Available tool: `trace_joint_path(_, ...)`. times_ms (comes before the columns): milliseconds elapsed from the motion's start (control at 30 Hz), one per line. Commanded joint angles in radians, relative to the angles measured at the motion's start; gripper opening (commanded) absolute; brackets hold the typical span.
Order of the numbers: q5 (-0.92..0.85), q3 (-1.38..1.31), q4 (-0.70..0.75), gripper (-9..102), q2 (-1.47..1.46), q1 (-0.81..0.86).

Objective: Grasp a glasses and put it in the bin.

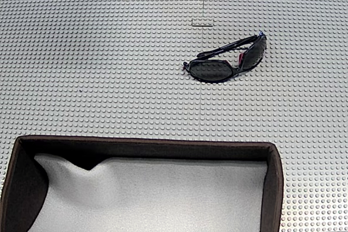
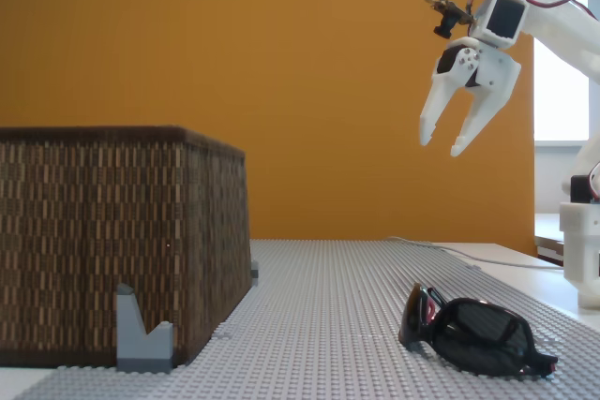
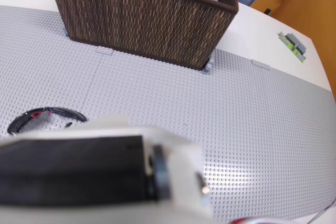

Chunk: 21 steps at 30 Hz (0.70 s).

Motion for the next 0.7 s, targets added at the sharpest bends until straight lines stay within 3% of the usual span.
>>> trace_joint_path(0,-0.064,0.39,-0.402,0,0.227,0.054)
trace_joint_path(367,-0.086,0.38,-0.428,0,0.207,0.038)
trace_joint_path(567,0.046,0.341,-0.37,0,0.052,-0.227)
trace_joint_path(600,0.095,0.337,-0.383,0,-0.006,-0.351)
trace_joint_path(667,0.109,0.347,-0.407,11,-0.051,-0.456)
